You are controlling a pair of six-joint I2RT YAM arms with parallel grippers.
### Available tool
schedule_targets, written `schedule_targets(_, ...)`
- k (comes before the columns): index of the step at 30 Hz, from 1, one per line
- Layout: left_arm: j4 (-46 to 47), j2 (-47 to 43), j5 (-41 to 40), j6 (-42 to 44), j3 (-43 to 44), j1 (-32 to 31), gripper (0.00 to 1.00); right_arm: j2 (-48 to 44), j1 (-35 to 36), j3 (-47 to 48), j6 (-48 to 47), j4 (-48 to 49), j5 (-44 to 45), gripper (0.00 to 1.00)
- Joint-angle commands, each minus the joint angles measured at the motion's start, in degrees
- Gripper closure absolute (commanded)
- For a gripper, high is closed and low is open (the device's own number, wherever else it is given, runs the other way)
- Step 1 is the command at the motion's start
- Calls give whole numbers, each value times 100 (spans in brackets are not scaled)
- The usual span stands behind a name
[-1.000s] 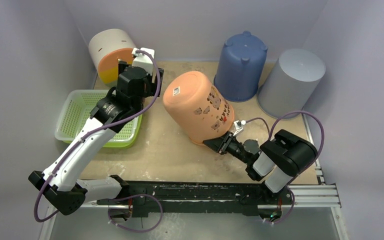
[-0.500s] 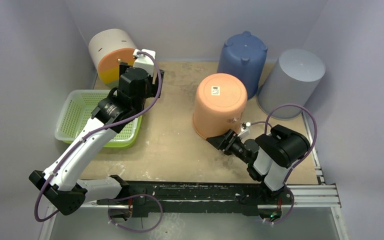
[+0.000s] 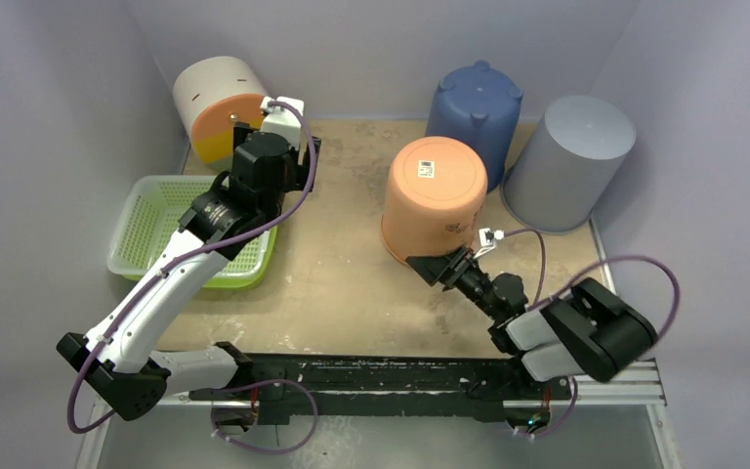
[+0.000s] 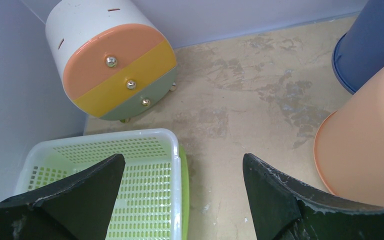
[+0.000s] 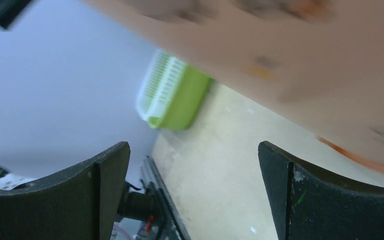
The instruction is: Turn the large container upside down
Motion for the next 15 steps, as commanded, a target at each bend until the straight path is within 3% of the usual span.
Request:
schedule_targets(1, 134, -128, -2, 0, 95, 1, 15, -1399, 251, 569, -501, -484, -184, 0)
schedule_targets(4, 150, -130, 12, -19, 104, 4, 15, -2705, 788, 1415, -1384, -3026, 301, 0)
schedule_targets(7, 230, -74, 70, -90, 52, 1, 15, -3360, 1204, 2326, -2200, -4744, 829, 0)
schedule_targets(15, 1029, 132, 123, -553, -531, 0, 15, -3456, 1222, 3593, -3184, -6355, 1450, 0)
